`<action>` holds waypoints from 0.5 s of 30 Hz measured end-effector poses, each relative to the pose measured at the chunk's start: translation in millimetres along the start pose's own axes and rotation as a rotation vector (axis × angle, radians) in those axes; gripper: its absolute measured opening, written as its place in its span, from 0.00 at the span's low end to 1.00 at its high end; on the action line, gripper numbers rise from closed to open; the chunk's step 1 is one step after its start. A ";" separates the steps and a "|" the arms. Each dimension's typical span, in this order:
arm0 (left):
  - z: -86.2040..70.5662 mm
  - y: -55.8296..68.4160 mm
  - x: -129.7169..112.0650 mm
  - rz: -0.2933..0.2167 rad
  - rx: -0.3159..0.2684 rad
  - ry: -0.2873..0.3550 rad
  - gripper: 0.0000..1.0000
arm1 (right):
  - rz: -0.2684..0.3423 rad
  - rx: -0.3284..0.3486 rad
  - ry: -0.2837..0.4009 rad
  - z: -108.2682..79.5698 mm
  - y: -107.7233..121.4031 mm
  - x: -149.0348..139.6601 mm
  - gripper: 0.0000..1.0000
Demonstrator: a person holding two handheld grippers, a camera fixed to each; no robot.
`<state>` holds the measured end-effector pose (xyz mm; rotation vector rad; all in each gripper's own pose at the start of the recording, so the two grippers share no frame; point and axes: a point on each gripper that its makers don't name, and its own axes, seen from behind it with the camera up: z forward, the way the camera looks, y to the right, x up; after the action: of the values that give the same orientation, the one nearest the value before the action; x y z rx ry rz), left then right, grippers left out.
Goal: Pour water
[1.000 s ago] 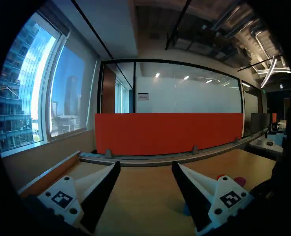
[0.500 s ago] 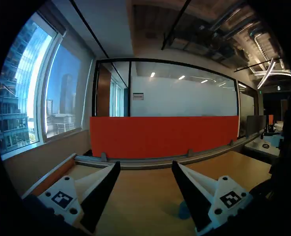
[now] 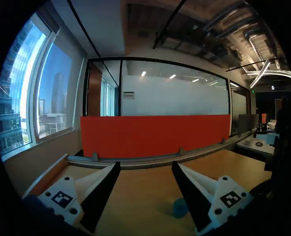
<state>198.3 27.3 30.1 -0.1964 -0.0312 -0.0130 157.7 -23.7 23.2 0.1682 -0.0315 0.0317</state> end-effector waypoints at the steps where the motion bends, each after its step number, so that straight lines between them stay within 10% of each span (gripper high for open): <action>1: -0.6 1.8 0.5 -0.001 -0.010 0.000 0.97 | -0.002 0.011 -0.002 0.0 -1.8 -0.3 1.00; 15: -9.7 25.9 3.1 -0.037 -0.149 -0.005 0.97 | -0.058 0.226 -0.037 -8.0 -43.4 -8.6 1.00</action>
<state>202.0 50.8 15.6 -0.3448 -0.0391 -0.0516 150.8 -65.3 7.8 0.3959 -0.0600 -0.0258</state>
